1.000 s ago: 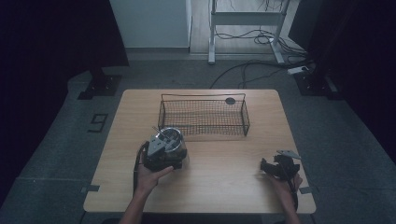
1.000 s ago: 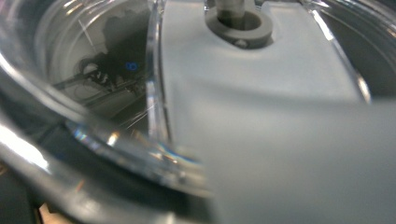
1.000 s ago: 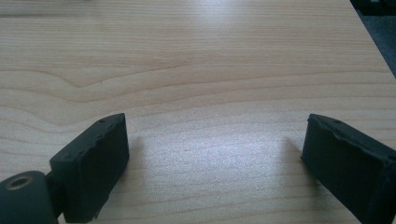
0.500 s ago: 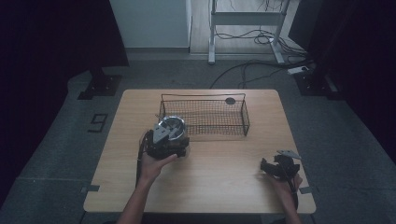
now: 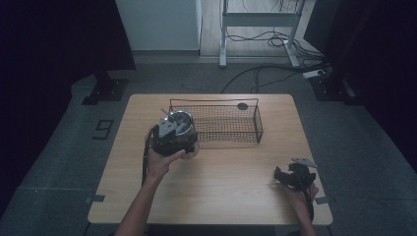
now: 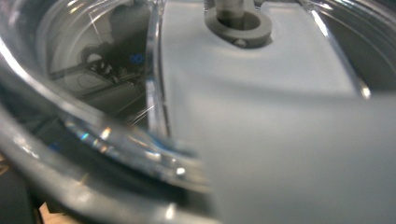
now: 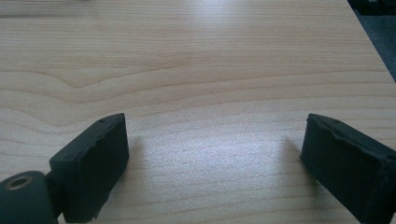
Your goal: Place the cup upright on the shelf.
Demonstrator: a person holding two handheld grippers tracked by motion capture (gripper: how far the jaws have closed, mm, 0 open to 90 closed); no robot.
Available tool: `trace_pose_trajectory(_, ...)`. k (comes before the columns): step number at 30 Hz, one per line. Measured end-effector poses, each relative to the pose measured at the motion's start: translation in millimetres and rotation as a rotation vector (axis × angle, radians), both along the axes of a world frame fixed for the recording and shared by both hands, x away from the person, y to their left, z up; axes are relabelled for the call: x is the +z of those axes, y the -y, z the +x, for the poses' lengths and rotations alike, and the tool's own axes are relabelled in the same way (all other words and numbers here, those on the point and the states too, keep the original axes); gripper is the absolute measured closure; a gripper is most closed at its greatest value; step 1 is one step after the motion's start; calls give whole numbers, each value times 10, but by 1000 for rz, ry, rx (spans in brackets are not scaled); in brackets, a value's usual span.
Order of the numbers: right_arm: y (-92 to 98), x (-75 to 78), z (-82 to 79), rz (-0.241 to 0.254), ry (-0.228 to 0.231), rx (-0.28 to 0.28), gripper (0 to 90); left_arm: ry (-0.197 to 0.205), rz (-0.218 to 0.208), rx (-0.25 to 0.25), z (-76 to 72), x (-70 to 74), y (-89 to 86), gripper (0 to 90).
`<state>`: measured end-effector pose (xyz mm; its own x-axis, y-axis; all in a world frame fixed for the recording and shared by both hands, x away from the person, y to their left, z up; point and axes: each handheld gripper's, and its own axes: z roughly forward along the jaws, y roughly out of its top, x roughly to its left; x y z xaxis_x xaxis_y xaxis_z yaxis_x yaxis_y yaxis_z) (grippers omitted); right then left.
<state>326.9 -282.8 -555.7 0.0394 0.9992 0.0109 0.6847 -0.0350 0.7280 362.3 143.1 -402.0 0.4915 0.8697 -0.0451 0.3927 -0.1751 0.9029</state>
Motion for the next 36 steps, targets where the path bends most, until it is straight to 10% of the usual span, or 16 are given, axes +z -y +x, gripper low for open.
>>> trace_pose_trajectory(36,4,-2,1,-1,2,-2,74,-10,12,32,511,252,94,38)
